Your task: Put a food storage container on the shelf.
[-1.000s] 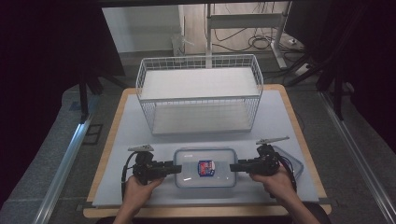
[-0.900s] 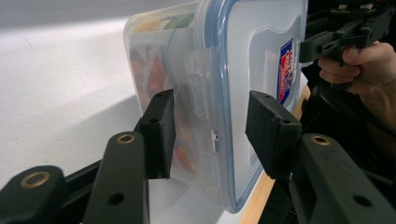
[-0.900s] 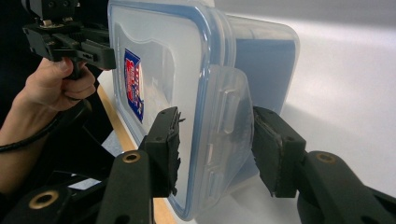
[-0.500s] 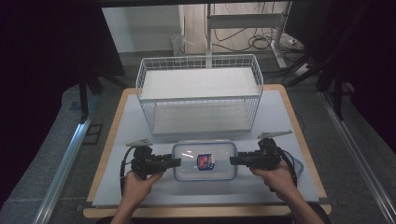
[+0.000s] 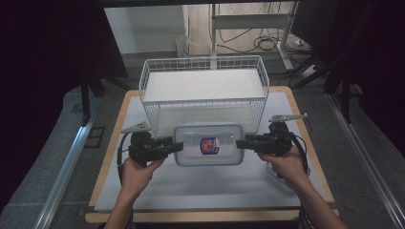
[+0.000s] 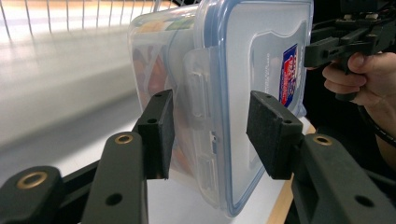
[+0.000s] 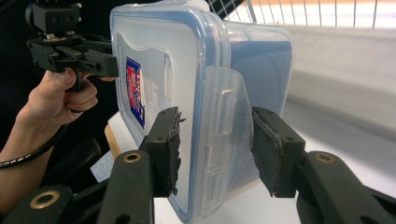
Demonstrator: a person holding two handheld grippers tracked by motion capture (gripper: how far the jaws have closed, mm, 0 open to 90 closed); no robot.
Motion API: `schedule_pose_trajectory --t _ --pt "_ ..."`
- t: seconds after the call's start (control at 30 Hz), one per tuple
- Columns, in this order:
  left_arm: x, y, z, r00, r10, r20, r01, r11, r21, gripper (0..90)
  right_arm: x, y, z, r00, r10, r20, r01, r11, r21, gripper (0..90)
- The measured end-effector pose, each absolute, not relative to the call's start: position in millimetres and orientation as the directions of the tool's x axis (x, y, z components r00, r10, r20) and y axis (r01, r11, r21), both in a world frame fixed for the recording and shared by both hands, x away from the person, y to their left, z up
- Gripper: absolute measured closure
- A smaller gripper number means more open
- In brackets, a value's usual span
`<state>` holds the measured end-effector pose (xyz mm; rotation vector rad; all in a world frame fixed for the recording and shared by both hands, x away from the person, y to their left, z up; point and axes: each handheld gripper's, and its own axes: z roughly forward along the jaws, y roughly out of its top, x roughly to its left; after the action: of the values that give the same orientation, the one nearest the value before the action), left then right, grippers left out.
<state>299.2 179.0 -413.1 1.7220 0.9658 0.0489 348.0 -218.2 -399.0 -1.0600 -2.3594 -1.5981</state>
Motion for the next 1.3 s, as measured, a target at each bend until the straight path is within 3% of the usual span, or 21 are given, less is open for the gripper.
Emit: schedule_pose_trajectory --t 0.7,1.3 --pt "346 192 -345 0.678 0.634 -0.372 0.502 -0.031 0.864 52.7 400 -205 -326 -0.79 0.473 0.39 0.513 0.161 0.843 53.7" --pt "391 198 -313 0.653 0.646 -0.394 0.495 0.03 0.869 52.6 449 -198 -303 -0.755 0.48 0.447 0.546 0.081 0.834 53.1"
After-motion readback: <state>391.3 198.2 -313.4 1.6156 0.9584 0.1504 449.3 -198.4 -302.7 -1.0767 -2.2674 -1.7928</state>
